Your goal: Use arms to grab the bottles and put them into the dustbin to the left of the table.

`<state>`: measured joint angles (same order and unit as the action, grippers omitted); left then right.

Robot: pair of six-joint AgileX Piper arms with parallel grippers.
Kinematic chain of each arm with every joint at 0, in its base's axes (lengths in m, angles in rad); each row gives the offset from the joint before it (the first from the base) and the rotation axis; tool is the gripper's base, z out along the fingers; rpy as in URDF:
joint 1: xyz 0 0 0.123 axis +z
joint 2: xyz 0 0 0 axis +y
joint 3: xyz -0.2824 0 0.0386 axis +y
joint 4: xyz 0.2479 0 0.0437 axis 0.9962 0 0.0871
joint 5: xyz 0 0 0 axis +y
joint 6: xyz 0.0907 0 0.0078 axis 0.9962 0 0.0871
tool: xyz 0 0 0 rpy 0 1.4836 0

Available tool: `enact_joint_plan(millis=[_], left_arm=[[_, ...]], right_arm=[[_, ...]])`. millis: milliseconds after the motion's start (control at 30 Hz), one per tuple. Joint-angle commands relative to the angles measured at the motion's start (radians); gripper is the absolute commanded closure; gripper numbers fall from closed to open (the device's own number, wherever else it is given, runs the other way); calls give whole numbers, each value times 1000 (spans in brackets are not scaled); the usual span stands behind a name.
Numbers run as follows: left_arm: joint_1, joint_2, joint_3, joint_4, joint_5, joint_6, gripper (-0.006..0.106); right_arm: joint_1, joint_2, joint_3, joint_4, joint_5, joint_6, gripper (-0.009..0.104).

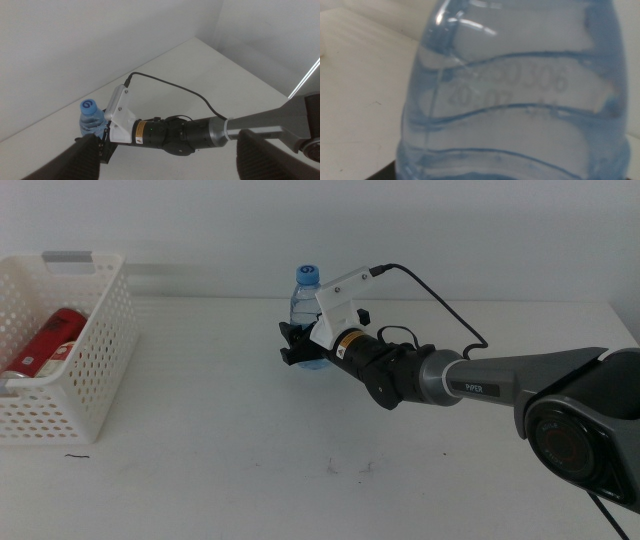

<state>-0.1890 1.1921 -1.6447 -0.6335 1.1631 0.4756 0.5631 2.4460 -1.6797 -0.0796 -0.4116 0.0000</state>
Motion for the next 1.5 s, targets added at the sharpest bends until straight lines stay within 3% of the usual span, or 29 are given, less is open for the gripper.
enact_joint_plan(millis=[0, 67, 133, 233, 367, 533, 767, 1000, 1467], left_arm=[[-1, -3, -3, -2, -10, -4, 7], [-1, -3, -3, -2, -12, -4, 7], [-1, -3, -3, -2, -12, -4, 7], [-1, -3, -3, -2, -12, -2, 7], [-1, -3, -3, -2, -12, -4, 7], [-1, -3, -3, -2, -12, -4, 7], [-1, -3, -3, -2, -12, -3, 7], [-1, -3, -3, -4, -30, -5, 7], [-1, -3, -3, 5, -47, -5, 7]], right_arm=[[5, -5, -9, 9, -24, 10, 57], [6, -9, -9, 9, -3, 40, 35], [15, -23, -9, 7, 55, 54, 21], [29, -58, -5, 5, 201, 56, 9], [29, -133, 9, 5, 412, 56, 9], [16, -288, 146, 20, 485, 114, 9], [6, -715, 290, 72, 850, 140, 9], [6, -1122, 290, 80, 1096, 49, 9], [6, -1223, 290, 80, 1146, 49, 9]])
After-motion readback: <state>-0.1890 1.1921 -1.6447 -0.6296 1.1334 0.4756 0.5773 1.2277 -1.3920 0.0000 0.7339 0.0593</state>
